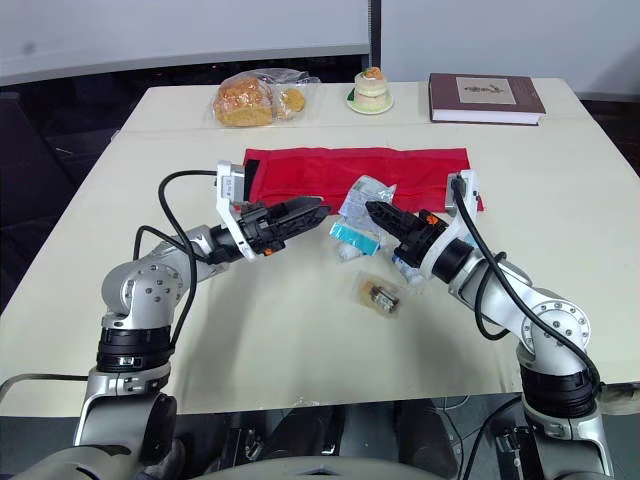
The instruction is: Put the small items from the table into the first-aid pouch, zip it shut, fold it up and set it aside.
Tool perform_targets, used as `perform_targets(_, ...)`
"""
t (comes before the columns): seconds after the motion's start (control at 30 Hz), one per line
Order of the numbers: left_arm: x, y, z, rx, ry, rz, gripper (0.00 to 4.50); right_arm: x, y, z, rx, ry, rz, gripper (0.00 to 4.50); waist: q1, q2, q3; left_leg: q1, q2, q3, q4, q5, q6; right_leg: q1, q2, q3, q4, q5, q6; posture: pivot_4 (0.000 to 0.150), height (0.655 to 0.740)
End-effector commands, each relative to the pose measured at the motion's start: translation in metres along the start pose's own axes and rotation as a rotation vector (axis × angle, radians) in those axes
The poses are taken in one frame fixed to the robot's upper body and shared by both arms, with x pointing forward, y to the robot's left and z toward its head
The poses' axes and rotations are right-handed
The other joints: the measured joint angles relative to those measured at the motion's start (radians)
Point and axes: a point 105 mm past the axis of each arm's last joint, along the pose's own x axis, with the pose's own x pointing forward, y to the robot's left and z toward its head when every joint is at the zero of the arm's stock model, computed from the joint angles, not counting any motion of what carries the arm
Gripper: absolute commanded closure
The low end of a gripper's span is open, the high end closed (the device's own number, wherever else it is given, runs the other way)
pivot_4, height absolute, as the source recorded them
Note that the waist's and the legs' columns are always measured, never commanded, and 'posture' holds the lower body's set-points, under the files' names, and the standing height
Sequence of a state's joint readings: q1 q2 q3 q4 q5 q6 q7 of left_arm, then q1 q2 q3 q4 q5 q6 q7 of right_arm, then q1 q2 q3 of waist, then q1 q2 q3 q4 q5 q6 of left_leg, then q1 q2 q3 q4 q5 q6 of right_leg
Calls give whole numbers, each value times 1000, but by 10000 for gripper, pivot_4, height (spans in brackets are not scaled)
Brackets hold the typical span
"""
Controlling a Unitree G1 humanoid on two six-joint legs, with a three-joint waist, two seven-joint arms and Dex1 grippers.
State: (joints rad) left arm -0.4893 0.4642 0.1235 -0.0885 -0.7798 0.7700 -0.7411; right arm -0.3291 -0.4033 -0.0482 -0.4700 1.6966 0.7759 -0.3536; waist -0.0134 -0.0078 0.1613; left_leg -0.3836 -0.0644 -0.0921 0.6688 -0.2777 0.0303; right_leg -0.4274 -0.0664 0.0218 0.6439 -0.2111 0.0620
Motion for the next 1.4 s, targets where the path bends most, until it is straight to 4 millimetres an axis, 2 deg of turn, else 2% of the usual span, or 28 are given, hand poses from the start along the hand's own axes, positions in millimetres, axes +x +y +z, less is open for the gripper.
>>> perform_targets(0.03,-14,44,15,264,42,227,2172,-8,10,5,-17,-37,37,44507,1,0,0,0,0,0,0,0,0,0,0,0,0,0,0,1500,7289)
perform_targets(0.07,-19,58,15,343,82,293,745,-9,10,4,-16,-37,34,44507,2,0,0,0,0,0,0,0,0,0,0,0,0,0,0,1500,7289)
perform_targets(0.17,-27,90,15,624,214,429,745,-10,9,1,-16,-37,29,44507,3,0,0,0,0,1,0,0,0,0,0,0,0,0,0,1500,7289)
perform_targets(0.33,-24,114,18,897,324,498,745,-10,11,-1,-17,-42,30,44507,6,0,0,-2,-1,0,0,-1,2,-1,-2,0,-1,0,0,1500,7289)
perform_targets(0.43,-18,127,16,1004,390,522,745,-10,12,-1,-17,-47,31,44507,5,0,0,-4,-1,0,0,-1,1,-4,-2,0,0,1,1,1500,7289)
perform_targets(0.7,-6,148,12,1090,455,586,745,-11,11,-1,-23,-59,24,44507,0,-1,0,-8,-1,0,1,-2,4,-8,-2,-2,2,1,2,1500,7289)
perform_targets(0.93,-7,159,17,1104,481,670,745,-11,10,0,-32,-72,17,44507,-1,-1,0,-9,-2,-1,3,-3,6,-8,-2,-3,3,2,3,1500,7289)
perform_targets(1.07,2,153,17,1091,471,616,11281,-11,10,0,-39,-76,16,44507,-1,-1,0,-9,-2,-1,3,-3,5,-8,-2,-3,4,2,3,1500,7289)
perform_targets(1.3,2,151,9,1112,518,545,43837,-11,10,-1,-41,-78,14,44507,-1,-2,0,-10,-2,-1,4,-2,5,-8,-2,-3,4,2,3,1500,7289)
perform_targets(1.4,1,149,7,1122,533,503,44514,-10,10,-3,-41,-72,14,44507,-1,-2,0,-9,-2,-1,4,-2,5,-8,-2,-3,4,2,3,1500,7289)
